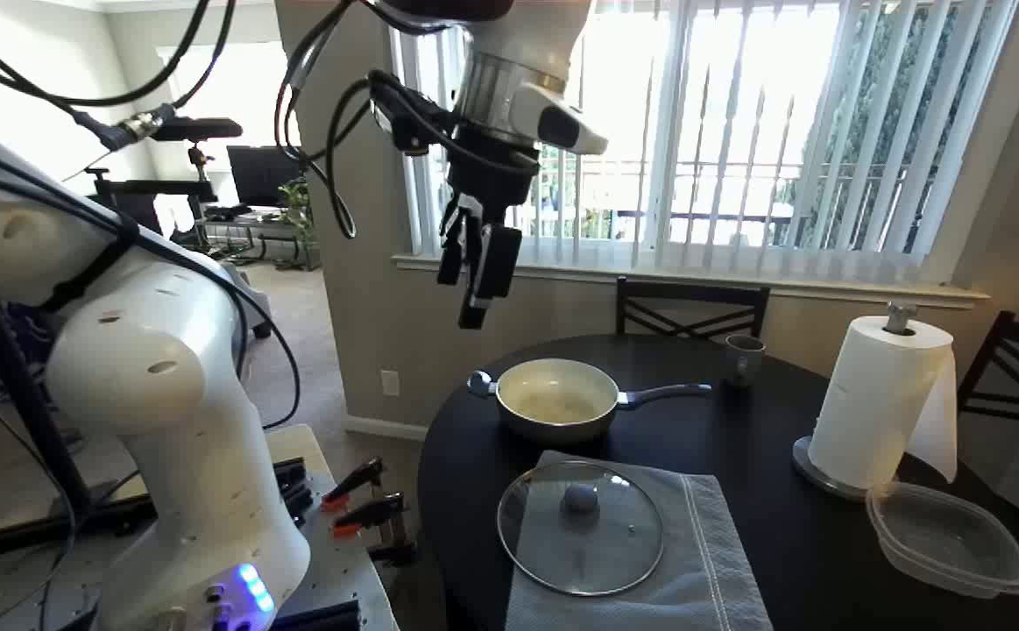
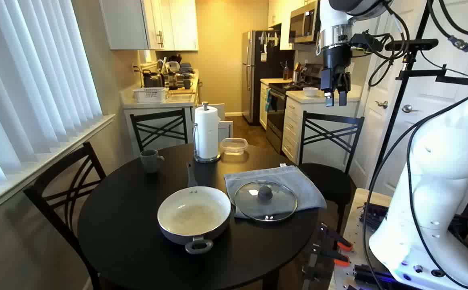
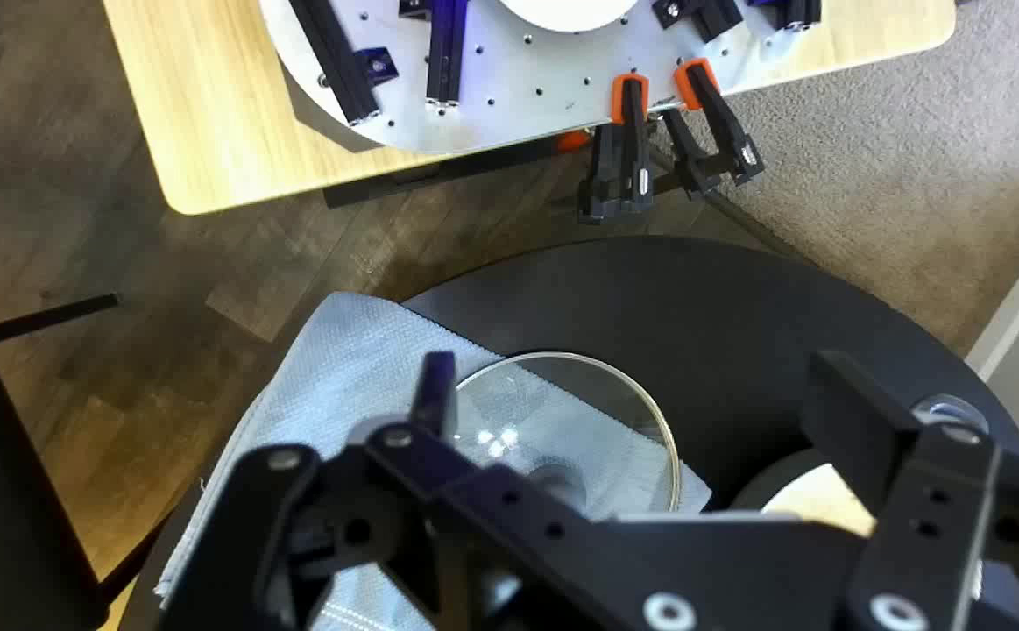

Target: Put the lid on the pot

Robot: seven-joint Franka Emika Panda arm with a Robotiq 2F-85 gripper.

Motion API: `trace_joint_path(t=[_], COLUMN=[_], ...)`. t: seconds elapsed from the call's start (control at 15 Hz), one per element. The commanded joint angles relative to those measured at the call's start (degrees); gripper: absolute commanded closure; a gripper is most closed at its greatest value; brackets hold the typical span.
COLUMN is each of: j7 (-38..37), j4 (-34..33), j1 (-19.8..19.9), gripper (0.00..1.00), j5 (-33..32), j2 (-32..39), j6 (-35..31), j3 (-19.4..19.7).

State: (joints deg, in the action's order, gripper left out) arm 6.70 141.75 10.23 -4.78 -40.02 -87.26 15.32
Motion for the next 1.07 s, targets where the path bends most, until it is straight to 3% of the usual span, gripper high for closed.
trace_joint_path(t=[0.0, 0.6, 0.8, 1.0], j7=[0.3, 1.3, 2.6, 2.7], j4=[-0.1, 0.3, 2.0, 6.1], j1=[0.6, 0.3, -0.1, -0.2], gripper=[0.00, 0.00, 0.00, 0.00], j5=[0.2, -0.6, -1.0, -0.4], j2=[0.1, 1.3, 5.7, 13.4], j6=[0.0, -1.3, -8.3, -21.1], j3=[-0.5, -0.3, 0.7, 1.1])
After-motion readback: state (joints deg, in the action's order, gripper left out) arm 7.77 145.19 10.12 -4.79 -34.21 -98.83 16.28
